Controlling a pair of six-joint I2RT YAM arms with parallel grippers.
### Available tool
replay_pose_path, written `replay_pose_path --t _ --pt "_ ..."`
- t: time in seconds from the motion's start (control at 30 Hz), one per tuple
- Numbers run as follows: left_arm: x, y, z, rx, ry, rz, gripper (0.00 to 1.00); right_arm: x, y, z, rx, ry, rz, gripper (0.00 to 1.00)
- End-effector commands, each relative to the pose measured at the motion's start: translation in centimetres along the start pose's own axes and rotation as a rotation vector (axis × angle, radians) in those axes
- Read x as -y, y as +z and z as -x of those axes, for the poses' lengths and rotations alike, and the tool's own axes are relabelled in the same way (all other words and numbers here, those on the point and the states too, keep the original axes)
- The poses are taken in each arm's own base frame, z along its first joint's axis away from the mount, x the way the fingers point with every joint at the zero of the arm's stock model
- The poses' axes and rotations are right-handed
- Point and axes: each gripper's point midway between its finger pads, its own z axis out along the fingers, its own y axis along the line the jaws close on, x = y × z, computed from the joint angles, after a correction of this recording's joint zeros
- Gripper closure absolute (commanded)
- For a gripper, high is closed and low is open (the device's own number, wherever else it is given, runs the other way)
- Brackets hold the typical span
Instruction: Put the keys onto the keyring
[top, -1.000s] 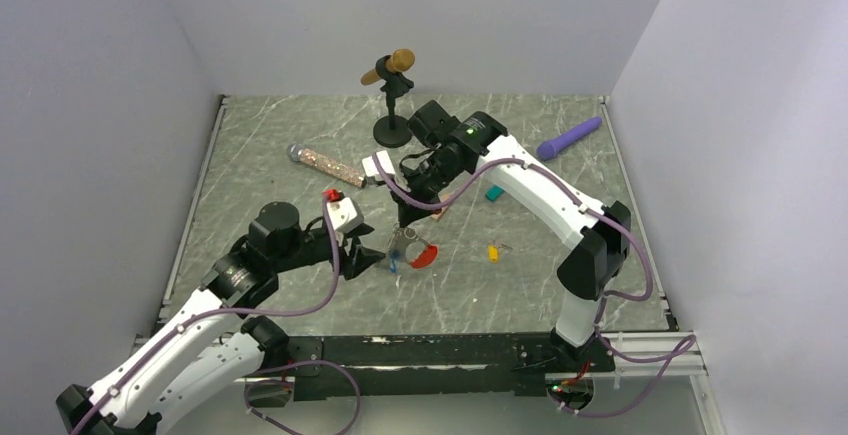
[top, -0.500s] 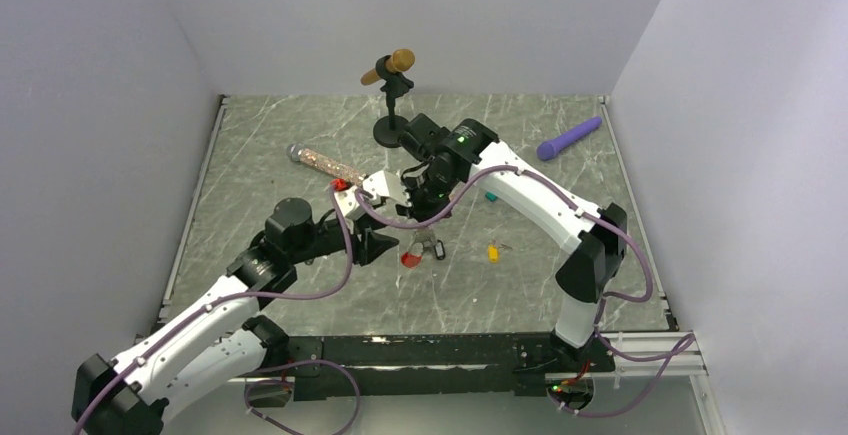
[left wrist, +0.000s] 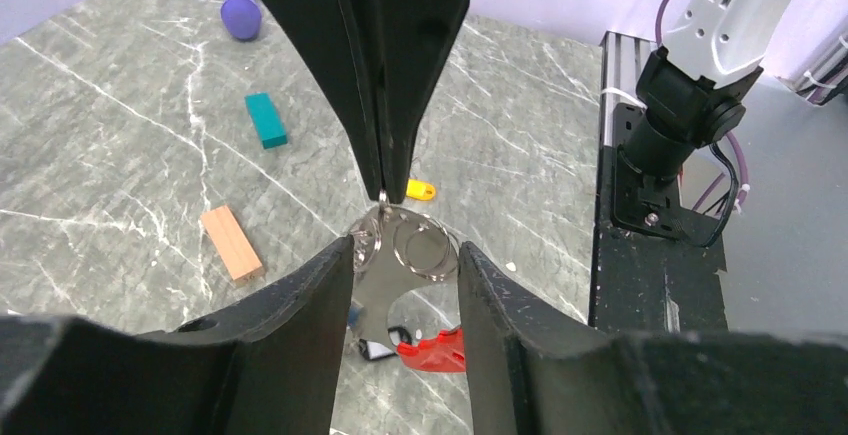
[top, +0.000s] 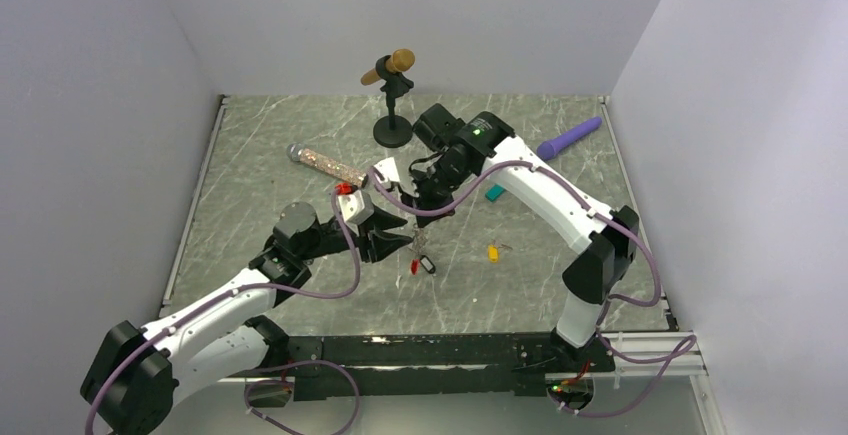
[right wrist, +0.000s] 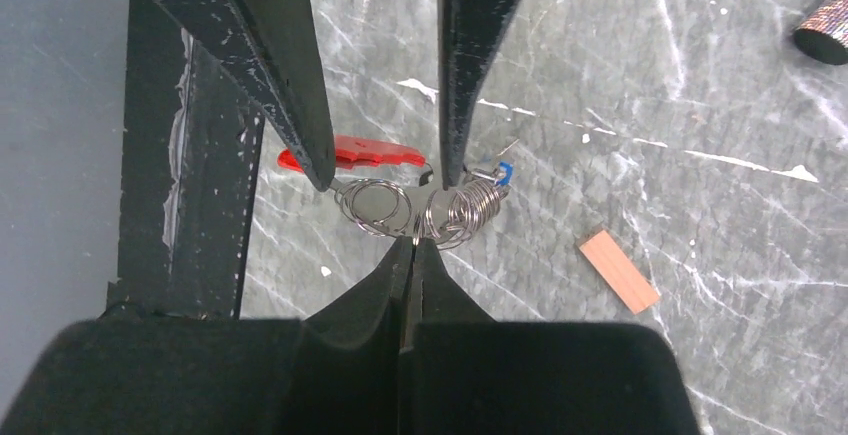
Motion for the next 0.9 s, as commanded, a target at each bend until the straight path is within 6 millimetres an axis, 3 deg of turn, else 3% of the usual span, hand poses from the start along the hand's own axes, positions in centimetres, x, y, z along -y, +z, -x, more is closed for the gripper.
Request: replay_pose_path --t 0.0,0.33,0.87 --pt "0.9 0.3 1.2 0.047 0.038 -0.061 0.55 -0.5 -2.0 2.7 0.143 -0.035 -0.017 1.0" --pt "0.4 0.6 1.2 0.048 0.045 -0.047 0.55 -1.1 -1.9 3.1 0.17 -0.036 0.025 1.0" --pt "0.1 1.2 1.7 0.065 0.034 -0.05 0.68 -1.6 -1.6 2.9 0.179 -0.039 0.053 1.0"
